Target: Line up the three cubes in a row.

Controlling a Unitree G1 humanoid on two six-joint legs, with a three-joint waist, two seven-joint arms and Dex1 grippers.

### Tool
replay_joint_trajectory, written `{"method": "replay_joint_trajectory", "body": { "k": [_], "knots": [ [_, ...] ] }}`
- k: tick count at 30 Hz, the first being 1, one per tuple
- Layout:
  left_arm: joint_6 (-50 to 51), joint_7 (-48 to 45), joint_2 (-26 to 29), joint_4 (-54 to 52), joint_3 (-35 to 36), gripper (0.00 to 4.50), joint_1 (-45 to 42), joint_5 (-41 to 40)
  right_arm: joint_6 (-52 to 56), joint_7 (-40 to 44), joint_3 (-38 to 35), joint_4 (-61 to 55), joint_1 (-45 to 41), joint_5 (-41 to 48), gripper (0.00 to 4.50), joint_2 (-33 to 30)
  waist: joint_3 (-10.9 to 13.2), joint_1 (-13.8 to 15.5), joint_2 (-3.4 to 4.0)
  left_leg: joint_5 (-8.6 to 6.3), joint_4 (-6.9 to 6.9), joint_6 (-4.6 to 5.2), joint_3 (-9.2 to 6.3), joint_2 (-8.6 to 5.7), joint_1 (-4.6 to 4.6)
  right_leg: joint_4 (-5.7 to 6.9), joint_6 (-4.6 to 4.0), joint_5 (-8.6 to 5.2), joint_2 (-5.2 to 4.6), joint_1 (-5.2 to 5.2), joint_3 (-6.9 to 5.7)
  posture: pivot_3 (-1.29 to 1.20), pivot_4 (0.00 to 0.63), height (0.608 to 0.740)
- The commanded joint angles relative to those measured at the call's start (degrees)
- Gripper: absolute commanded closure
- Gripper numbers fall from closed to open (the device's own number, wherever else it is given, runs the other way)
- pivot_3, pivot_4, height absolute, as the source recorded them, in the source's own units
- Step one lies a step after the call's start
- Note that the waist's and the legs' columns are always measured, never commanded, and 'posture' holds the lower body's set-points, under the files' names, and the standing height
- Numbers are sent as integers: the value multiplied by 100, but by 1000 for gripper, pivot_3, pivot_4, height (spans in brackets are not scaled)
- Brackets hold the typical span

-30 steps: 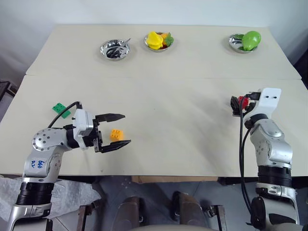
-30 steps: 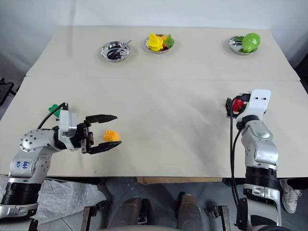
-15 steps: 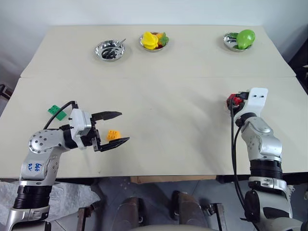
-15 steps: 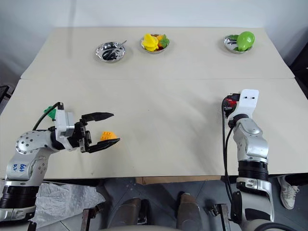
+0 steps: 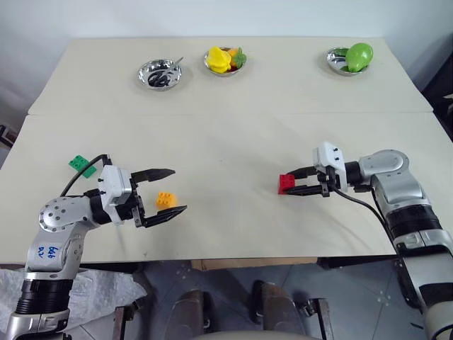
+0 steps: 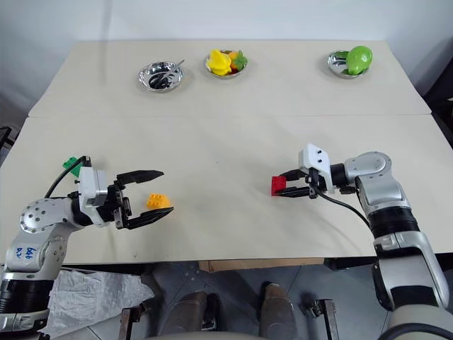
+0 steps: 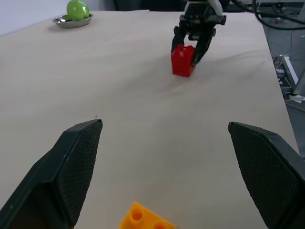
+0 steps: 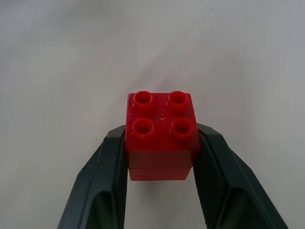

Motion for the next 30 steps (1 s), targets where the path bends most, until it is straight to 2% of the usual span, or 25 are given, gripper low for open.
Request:
{"method": "replay_joint_trajectory", "body": {
  "k": [1,6,9,13,15,19,25,30],
  "knots": [
    [-55,144,-12,-274,196,0,69,-67,-637,403,-140,983,-444,-95,3021,269,0,-4,0,0,1,0,-1,2,3,1,0,0,1,3,-1,0,150,740],
    [14,260,2,-308,321,0,103,-145,-776,457,-123,1578,-760,-96,3021,403,0,-3,0,1,5,-2,0,26,7,5,-1,0,1,8,1,0,150,740],
    [39,277,20,-312,387,0,179,-162,-1155,457,-243,1727,-846,-78,2019,419,0,2,0,1,6,-2,0,27,8,6,-1,0,1,8,1,0,150,740],
    [30,563,-39,-258,832,0,384,-227,-865,457,-242,1543,-883,234,705,237,0,0,1,0,6,-3,0,27,7,5,-1,0,1,7,1,0,150,740],
    [30,791,-76,-239,1245,0,674,-275,-567,457,-289,1053,-784,661,49,90,2,0,5,0,6,-3,-1,30,7,5,-1,0,1,6,1,0,150,740],
    [-232,1307,-385,-37,2226,0,1449,-261,184,456,-595,-445,-300,1538,18,-13,3,-2,6,-5,5,-10,0,40,8,3,-3,-1,7,6,2,0,150,740],
    [-606,2510,-1224,448,3504,0,2139,-340,1009,-179,-1001,-2300,772,2012,18,268,-1,40,-1,-15,7,-24,3,53,11,3,-11,0,18,6,-1,0,150,740],
    [-727,2740,-1488,755,3766,0,2495,-315,1248,-426,-1085,-3112,1453,2033,18,385,-6,155,-10,-29,15,-15,5,49,11,5,-15,3,10,5,1,0,150,740]
  ]
}}
